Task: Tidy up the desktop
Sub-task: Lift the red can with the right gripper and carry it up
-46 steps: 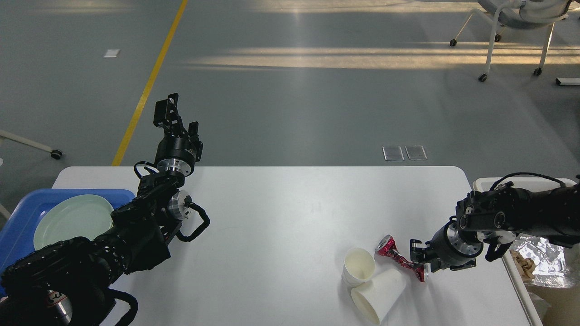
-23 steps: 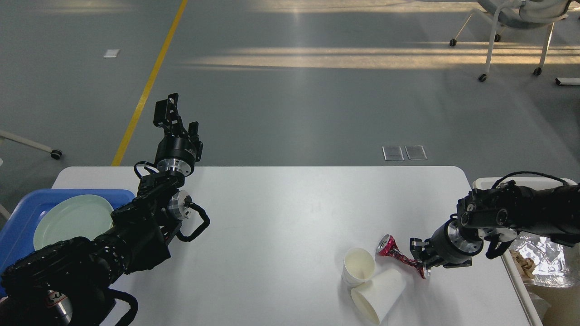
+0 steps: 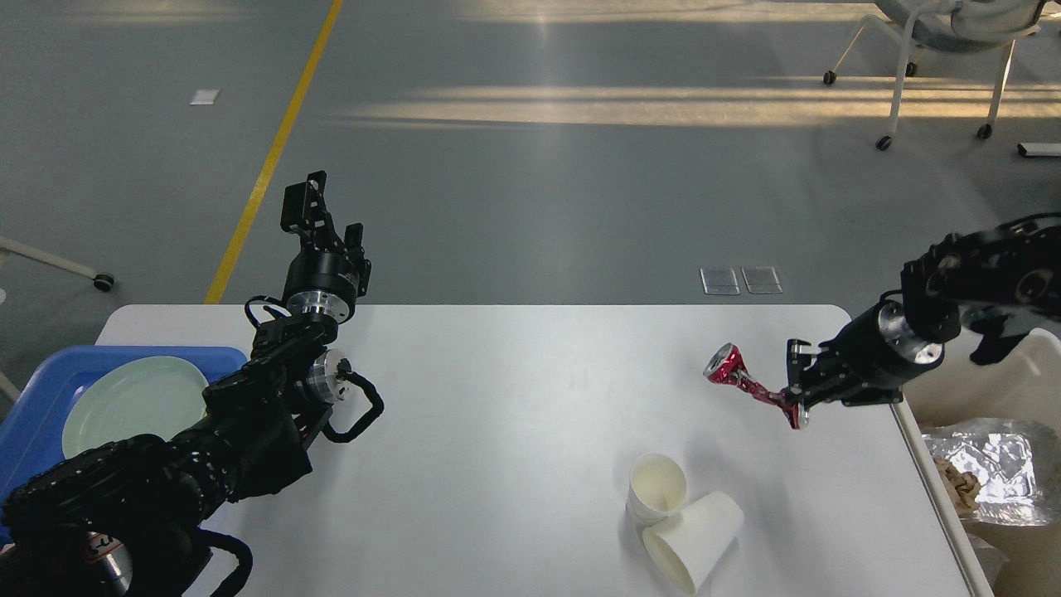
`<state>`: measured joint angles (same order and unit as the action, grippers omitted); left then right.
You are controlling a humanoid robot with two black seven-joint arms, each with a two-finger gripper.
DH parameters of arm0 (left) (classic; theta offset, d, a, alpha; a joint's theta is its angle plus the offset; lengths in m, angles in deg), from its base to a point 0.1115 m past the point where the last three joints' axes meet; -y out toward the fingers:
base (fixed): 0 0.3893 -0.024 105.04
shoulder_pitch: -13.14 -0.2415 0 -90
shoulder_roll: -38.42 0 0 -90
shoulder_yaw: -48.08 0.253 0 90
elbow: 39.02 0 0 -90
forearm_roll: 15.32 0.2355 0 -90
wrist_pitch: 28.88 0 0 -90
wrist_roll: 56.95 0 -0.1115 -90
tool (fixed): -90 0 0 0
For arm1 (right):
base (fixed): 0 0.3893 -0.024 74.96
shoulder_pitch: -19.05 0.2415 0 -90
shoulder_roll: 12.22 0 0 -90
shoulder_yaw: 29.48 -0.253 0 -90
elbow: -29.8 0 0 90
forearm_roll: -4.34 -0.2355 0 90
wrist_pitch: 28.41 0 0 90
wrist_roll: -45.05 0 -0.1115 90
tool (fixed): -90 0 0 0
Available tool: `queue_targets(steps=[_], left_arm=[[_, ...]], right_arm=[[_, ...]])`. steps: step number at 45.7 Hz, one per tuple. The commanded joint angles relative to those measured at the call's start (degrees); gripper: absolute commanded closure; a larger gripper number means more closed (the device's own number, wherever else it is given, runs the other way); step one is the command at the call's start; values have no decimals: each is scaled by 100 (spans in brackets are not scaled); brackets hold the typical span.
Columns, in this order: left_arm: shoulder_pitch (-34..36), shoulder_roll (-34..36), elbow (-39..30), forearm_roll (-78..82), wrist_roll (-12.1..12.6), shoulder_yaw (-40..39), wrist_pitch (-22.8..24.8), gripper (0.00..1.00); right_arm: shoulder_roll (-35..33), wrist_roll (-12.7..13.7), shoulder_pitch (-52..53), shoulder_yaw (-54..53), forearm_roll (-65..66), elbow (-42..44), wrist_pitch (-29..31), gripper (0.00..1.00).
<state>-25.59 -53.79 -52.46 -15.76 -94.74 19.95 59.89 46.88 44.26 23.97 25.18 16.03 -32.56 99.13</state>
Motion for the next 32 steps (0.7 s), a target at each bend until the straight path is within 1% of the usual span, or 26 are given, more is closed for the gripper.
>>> queue_targets(steps=[1,5,6,11,16,24,32], left_arm=[[6,1,0,0,0,0,0,2],[-3,1,0,0,0,0,0,2],[-3,1,0,0,0,0,0,2],[-3,1,0,0,0,0,0,2],[-3,1,0,0,0,0,0,2],[-3,-8,0,0,0,0,0,2],[-3,1,0,0,0,0,0,2]], right_arm=[[-548,-27,1158,-69,0,-171,893,100],[-918,-18,2028,-218,0,-189,1658,100],[-997,-18,2213,-262,0,-189,1746,100],[-1375,0,3022,-473,0,-188,1746,100],[-1577,26,3690,-588,0,-189,1746,100],[-1727,44,4534,-588,0,-189,1746,100],[-1736,44,5053,-605,-9,-189,1746,100]])
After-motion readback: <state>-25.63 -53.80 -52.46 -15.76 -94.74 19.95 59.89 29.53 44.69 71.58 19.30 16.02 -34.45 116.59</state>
